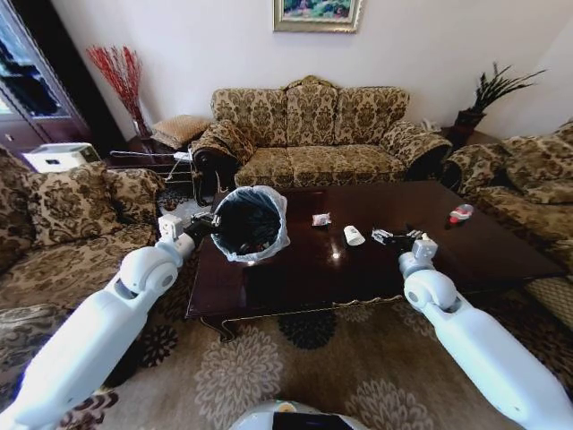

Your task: Move to the front of the table and place the trash on the table into the trash bin.

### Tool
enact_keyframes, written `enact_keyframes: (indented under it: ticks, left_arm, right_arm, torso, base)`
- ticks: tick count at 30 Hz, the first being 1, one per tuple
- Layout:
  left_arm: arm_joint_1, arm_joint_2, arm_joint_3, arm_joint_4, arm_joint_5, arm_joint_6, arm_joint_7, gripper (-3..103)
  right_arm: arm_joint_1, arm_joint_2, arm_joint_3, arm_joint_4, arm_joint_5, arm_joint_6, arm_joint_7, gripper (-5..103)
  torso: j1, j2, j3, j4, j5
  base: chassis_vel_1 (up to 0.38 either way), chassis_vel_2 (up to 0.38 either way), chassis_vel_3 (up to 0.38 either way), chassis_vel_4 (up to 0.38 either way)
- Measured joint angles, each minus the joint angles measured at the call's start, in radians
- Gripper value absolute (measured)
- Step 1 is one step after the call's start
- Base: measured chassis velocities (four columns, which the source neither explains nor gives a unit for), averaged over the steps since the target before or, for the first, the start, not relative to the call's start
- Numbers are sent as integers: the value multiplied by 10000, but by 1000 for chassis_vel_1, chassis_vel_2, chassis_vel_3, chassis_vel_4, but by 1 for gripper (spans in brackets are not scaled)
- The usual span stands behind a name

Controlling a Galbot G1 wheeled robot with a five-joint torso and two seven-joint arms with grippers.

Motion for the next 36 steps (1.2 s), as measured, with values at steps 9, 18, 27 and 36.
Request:
enact_keyframes:
  ticks: [9, 18, 27, 36]
  left_arm:
    - [71, -27, 14, -169, 43, 7, 0, 2]
    - [137, -33, 5, -275, 182, 60, -24, 2]
    - [110, -51, 47, -360, 237, 59, -95, 2]
    - [61, -58, 165, -386, 173, 37, -119, 2]
  right_arm:
    - [11, 14, -245, 23, -84, 44, 84, 100]
    - [-345, 158, -236, -20, -188, -116, 444, 100]
    - [-747, 883, -62, -1299, 571, -156, 176, 100]
    - [-400, 1714, -498, -1993, 1374, 449, -623, 100]
  torso:
    - [-1, 1, -1, -13, -1]
    - [15, -5, 6, -13, 0]
    - [-12, 3, -6, -12, 0]
    - [7, -1, 3, -5, -1]
  base:
    - [-126, 122, 126, -138]
    - [-175, 159, 171, -147]
    - [-1, 5, -9, -6]
    - [6, -19, -14, 2]
